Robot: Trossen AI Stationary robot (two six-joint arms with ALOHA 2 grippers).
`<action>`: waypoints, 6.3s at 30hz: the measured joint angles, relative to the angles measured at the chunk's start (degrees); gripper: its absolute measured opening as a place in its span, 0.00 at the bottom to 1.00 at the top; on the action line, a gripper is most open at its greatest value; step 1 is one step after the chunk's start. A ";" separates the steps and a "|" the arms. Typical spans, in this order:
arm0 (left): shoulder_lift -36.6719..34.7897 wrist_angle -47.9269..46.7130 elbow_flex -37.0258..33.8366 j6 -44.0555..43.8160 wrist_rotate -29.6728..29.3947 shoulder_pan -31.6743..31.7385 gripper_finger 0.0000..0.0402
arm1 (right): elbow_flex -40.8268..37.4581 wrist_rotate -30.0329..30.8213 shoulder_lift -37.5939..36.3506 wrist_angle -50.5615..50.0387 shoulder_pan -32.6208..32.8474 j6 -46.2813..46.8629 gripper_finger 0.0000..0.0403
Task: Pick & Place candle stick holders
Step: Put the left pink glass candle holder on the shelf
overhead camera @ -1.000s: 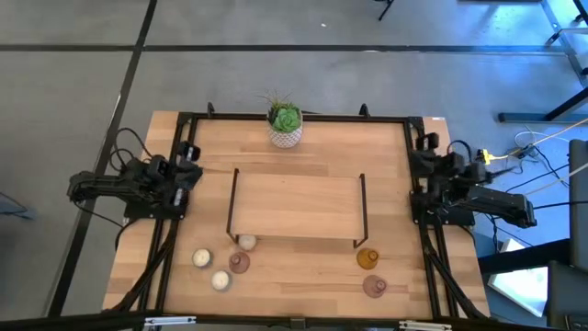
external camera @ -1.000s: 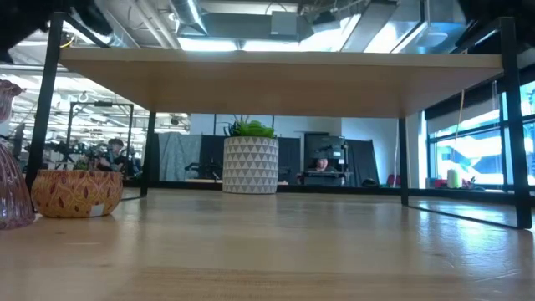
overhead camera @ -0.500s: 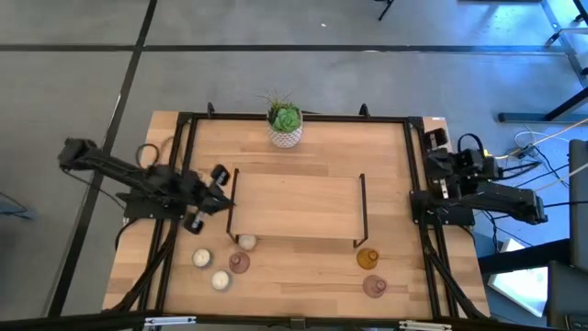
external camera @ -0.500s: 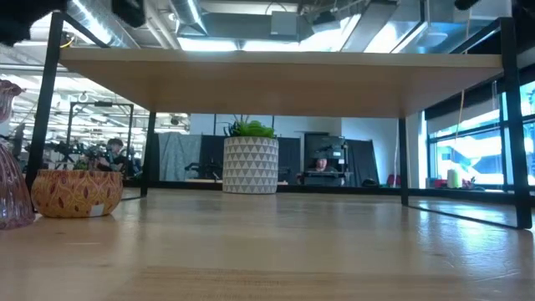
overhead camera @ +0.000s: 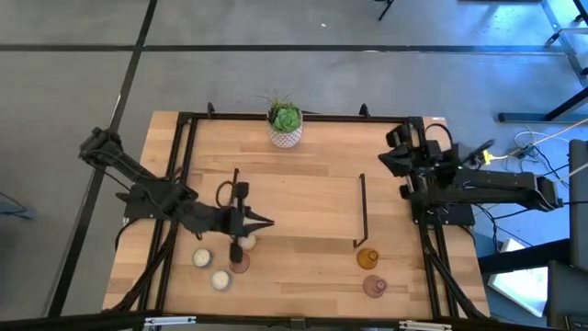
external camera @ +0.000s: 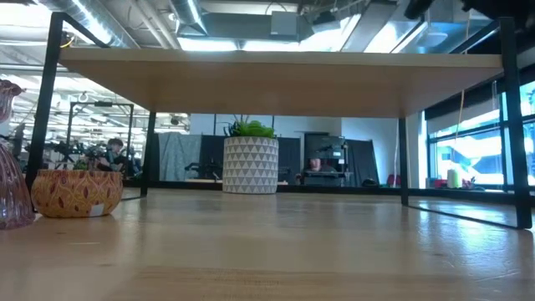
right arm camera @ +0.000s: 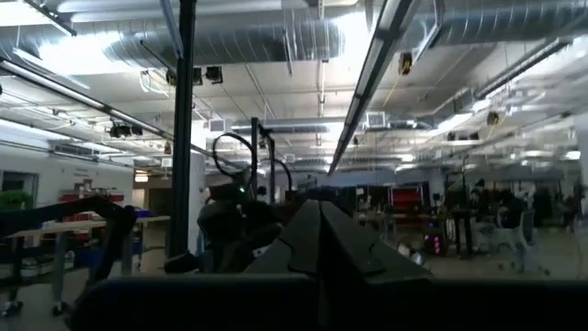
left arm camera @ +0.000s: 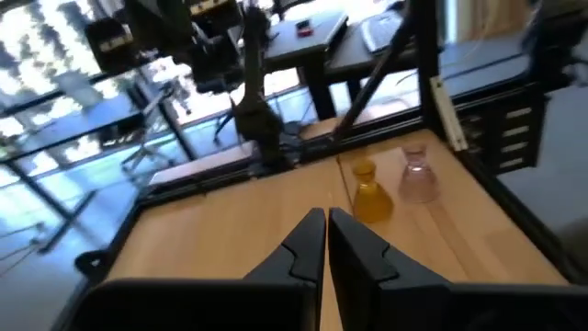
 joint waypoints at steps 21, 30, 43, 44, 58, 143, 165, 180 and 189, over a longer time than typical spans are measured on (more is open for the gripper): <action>13.67 -41.84 14.09 -68.16 38.52 -14.09 0.03 | 1.31 -4.59 2.42 0.07 0.02 10.51 0.01; 22.69 -37.88 14.09 -65.30 33.78 -14.67 0.01 | 1.31 0.50 2.42 1.41 0.00 1.74 0.01; 32.37 -68.45 38.44 -64.78 17.88 -14.70 0.00 | 1.31 7.21 2.42 -0.92 -0.45 -4.40 0.11; 33.57 -72.35 41.49 -65.83 16.24 -15.25 0.00 | 1.31 7.22 2.42 -1.09 -0.60 -4.40 0.13; 40.36 -82.26 47.70 -72.63 15.97 -18.77 0.01 | 1.31 12.45 2.38 -3.42 -0.81 -4.40 0.28; 41.48 -70.94 36.56 -63.76 11.03 -17.41 0.44 | 16.01 18.07 3.68 -46.67 -0.85 2.07 0.34; 41.41 -65.38 27.31 -63.72 15.63 -16.29 0.39 | 15.98 19.89 3.86 -45.92 -0.85 2.07 0.34; 41.19 -63.93 28.06 -59.48 18.63 -14.14 0.07 | 15.97 19.93 3.86 -46.03 -0.85 2.07 0.34; 41.76 -64.47 35.52 -55.27 20.31 -13.11 0.07 | 15.95 20.04 3.88 -46.03 -0.85 2.07 0.34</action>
